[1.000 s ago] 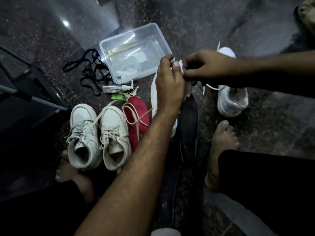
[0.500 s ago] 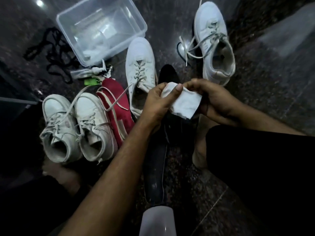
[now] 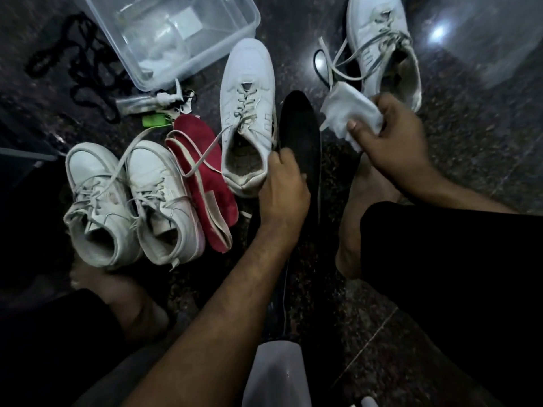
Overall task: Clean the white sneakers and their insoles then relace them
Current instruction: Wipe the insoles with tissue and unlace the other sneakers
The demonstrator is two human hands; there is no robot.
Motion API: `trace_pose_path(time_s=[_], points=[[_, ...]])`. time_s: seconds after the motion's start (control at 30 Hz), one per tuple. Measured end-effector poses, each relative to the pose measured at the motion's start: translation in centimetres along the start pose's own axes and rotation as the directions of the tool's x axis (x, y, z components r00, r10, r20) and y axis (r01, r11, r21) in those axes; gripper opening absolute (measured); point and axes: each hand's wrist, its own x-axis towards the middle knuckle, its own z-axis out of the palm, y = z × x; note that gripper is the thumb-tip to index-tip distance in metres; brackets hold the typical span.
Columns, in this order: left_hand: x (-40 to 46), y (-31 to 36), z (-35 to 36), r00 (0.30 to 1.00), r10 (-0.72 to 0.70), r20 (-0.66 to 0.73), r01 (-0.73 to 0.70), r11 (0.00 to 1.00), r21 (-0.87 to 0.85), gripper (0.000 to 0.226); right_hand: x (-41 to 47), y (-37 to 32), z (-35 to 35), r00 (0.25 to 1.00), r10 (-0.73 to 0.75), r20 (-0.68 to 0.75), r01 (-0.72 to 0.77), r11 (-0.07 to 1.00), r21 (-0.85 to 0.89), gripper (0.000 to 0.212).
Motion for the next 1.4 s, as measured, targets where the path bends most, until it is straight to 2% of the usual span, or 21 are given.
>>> trace_pose_path(time_s=[0.1, 0.2, 0.27, 0.33, 0.43, 0.57, 0.63, 0.7, 0.8, 0.9, 1.03, 1.1, 1.17, 1.27, 1.33, 1.4], points=[[-0.3, -1.1, 0.4, 0.999, -0.042, -0.015, 0.044, 0.987, 0.152, 0.047, 0.6, -0.4, 0.6, 0.999, -0.037, 0.01, 0.038, 0.998, -0.05, 0.024], [0.1, -1.8, 0.1, 0.997, -0.059, -0.042, 0.066, 0.977, 0.204, 0.064, 0.7, -0.4, 1.1, 0.999, -0.033, 0.032, 0.033, 0.999, -0.012, 0.021], [0.4, -1.5, -0.2, 0.996, -0.082, -0.019, 0.084, 0.971, 0.225, 0.055, 0.7, -0.2, 1.3, 0.999, -0.019, 0.048, 0.02, 1.0, -0.008, 0.024], [0.8, -1.0, -0.3, 0.99, -0.123, 0.063, 0.106, 0.97, 0.221, 0.04, 0.7, 0.0, 1.3, 0.998, -0.001, 0.069, 0.001, 1.0, 0.001, 0.024], [1.3, -0.6, -0.3, 0.972, -0.159, 0.174, 0.129, 0.976, 0.174, 0.027, 0.6, 0.1, 1.3, 0.996, 0.03, 0.089, -0.033, 0.999, 0.037, 0.016], [3.0, 0.2, -0.6, 0.993, -0.093, 0.072, 0.09, 0.995, 0.045, 0.02, 0.7, -0.3, 1.0, 0.987, 0.134, 0.093, -0.148, 0.974, 0.173, 0.008], [4.3, 0.5, -1.0, 0.994, -0.111, 0.025, 0.112, 0.993, -0.048, 0.021, 1.0, -0.7, 0.9, 0.976, 0.194, 0.103, -0.217, 0.929, 0.301, 0.007], [5.2, 0.3, -1.2, 0.989, -0.144, 0.021, 0.145, 0.982, -0.118, 0.025, 1.5, -0.9, 0.8, 0.972, 0.215, 0.09, -0.233, 0.915, 0.33, 0.012], [4.7, -0.3, -0.8, 0.985, -0.159, 0.069, 0.167, 0.976, -0.141, 0.034, 2.2, -1.0, 0.8, 0.988, 0.146, 0.059, -0.155, 0.964, 0.215, 0.028], [3.6, -0.8, 0.3, 0.965, -0.201, 0.167, 0.222, 0.968, -0.117, 0.042, 2.9, -1.2, 0.9, 0.997, 0.043, 0.056, -0.048, 0.994, 0.094, 0.034], [3.7, -1.5, 1.0, 0.963, -0.2, 0.181, 0.233, 0.954, -0.189, 0.041, 3.6, -2.2, 1.8, 0.976, -0.207, 0.072, 0.214, 0.971, -0.109, 0.03], [3.8, -2.1, 1.0, 0.968, -0.193, 0.161, 0.226, 0.949, -0.22, 0.034, 3.6, -2.3, 2.9, 0.922, -0.311, 0.233, 0.36, 0.908, -0.212, 0.036], [3.7, -2.7, 0.9, 0.978, -0.171, 0.122, 0.196, 0.952, -0.237, 0.026, 2.9, -1.9, 4.4, 0.807, -0.37, 0.461, 0.532, 0.794, -0.295, 0.042], [3.5, -2.7, 0.9, 0.985, -0.142, 0.096, 0.162, 0.953, -0.254, 0.023, 1.8, -0.6, 5.9, 0.657, -0.307, 0.689, 0.65, 0.692, -0.312, 0.054], [3.5, -2.7, 1.0, 0.984, -0.151, 0.09, 0.17, 0.951, -0.258, 0.022, 1.1, -0.3, 6.2, 0.676, -0.274, 0.684, 0.628, 0.7, -0.34, 0.052], [3.6, -2.6, 1.2, 0.98, -0.186, 0.069, 0.198, 0.94, -0.276, 0.019, 0.6, -0.1, 5.9, 0.69, -0.223, 0.689, 0.581, 0.738, -0.343, 0.042]])
